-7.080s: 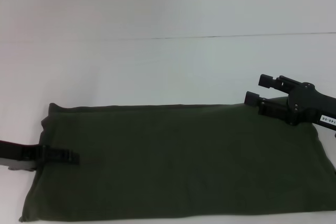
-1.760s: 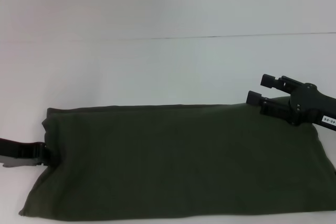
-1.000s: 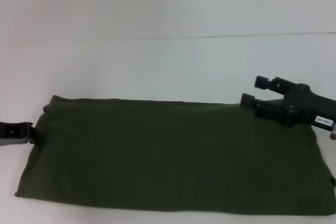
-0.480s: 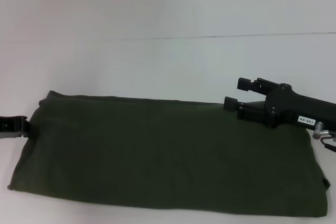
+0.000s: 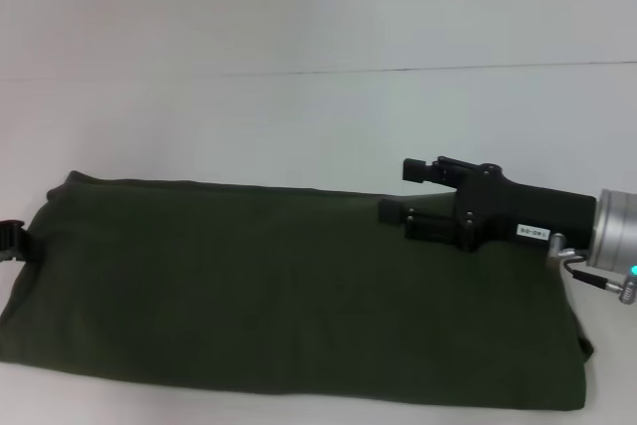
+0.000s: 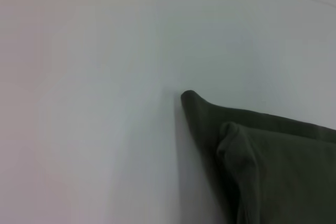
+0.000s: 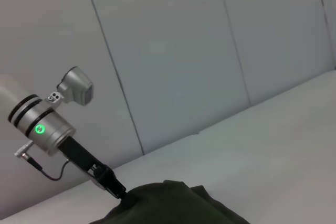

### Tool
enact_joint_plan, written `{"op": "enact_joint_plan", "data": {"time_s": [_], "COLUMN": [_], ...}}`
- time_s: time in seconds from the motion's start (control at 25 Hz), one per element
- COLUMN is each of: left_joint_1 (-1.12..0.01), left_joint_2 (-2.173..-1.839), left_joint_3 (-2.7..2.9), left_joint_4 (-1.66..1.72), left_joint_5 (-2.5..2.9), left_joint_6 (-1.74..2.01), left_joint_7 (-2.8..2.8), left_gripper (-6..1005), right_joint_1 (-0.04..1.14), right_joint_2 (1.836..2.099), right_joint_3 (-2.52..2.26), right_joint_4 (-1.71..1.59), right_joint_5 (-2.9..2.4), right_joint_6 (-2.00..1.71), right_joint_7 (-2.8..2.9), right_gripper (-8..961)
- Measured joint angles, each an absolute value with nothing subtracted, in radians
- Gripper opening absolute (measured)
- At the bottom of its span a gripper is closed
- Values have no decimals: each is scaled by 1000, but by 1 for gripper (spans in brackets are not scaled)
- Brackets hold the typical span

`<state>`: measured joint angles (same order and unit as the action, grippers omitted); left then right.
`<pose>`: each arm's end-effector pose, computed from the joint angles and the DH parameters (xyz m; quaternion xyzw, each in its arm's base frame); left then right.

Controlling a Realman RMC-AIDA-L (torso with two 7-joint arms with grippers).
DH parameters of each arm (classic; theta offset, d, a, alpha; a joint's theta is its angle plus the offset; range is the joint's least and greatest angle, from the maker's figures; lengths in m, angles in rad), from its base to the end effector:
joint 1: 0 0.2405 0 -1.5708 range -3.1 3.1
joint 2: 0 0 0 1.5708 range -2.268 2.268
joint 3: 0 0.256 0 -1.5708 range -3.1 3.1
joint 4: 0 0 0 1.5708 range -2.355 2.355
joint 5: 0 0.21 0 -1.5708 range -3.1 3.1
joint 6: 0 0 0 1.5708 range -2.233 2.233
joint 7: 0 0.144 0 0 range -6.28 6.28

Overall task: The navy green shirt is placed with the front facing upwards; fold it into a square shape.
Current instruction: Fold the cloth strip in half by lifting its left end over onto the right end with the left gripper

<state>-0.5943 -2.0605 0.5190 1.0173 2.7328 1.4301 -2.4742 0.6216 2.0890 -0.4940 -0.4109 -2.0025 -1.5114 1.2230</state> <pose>-0.3262 0.3559 0.0834 -0.7305 -0.6236 -0.0117 0.2781 0.2499 0.3392 -0.0266 -0.9100 0.2255 0.3162 0.1454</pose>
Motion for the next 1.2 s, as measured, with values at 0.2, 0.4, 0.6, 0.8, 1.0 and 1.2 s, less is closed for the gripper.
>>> {"op": "enact_joint_plan", "data": {"time_s": [0.2,0.4,0.6,0.8,1.0,1.2], "left_joint_1": [-592,-597,-597,-591,-587,-588], "left_joint_2": [-2058,-2056,-2057,-2050,-2049,-2047], "left_joint_3": [499,491,492,482,464,450], "left_joint_4": [1020,1031,1103,1135,1135,1131], "left_joint_5": [2738,2716,2624,2530,2404,2256], "left_joint_6": [1433,1477,1578,1660,1738,1809], "left_joint_7": [-2470,-2462,-2460,-2460,-2459,-2460], "left_gripper": [27,27,27,26,26,26], "right_joint_1": [657,702,741,756,760,767], "right_joint_2": [2093,2097,2099,2103,2104,2106], "right_joint_3": [-540,-605,-670,-710,-729,-751], "right_joint_4": [-384,-341,-294,-259,-242,-215], "right_joint_5": [-2002,-2001,-2001,-2001,-2004,-2002], "right_joint_6": [-1485,-1447,-1401,-1362,-1334,-1304], "right_joint_7": [1219,1209,1192,1176,1167,1145], "right_gripper": [834,834,834,834,834,834]}}
